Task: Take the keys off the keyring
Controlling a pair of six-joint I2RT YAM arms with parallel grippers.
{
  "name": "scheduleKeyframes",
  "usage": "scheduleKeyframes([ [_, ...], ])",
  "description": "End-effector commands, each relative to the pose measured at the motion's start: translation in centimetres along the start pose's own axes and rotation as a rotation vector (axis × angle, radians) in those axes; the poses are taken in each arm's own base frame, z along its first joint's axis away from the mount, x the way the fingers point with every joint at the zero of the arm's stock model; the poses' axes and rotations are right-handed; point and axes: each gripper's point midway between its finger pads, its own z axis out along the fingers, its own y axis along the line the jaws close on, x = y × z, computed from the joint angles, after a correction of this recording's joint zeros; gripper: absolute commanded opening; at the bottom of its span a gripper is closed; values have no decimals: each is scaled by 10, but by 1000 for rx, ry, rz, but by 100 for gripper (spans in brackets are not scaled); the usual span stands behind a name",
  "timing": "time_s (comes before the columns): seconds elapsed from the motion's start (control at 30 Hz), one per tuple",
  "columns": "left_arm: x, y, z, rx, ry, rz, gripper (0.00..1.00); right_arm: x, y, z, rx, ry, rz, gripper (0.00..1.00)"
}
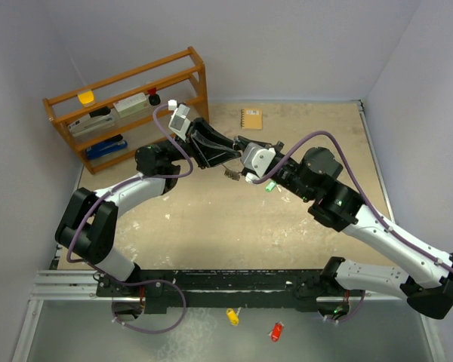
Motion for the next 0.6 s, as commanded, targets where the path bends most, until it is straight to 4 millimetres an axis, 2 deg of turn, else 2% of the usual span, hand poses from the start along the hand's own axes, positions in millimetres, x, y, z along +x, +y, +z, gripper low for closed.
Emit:
scheduleKeyframes([
  [0.0,-24,-30,1,101,-68,180,25,-19,-22,-4,83,-58,5,0],
  [0.43,-24,-30,1,103,-66,186,24,-18,-24,-8,91,-50,2,0],
  [0.57,-23,-29,1,104,-60,188,20,-20,-26,-8,96,-53,1,0],
])
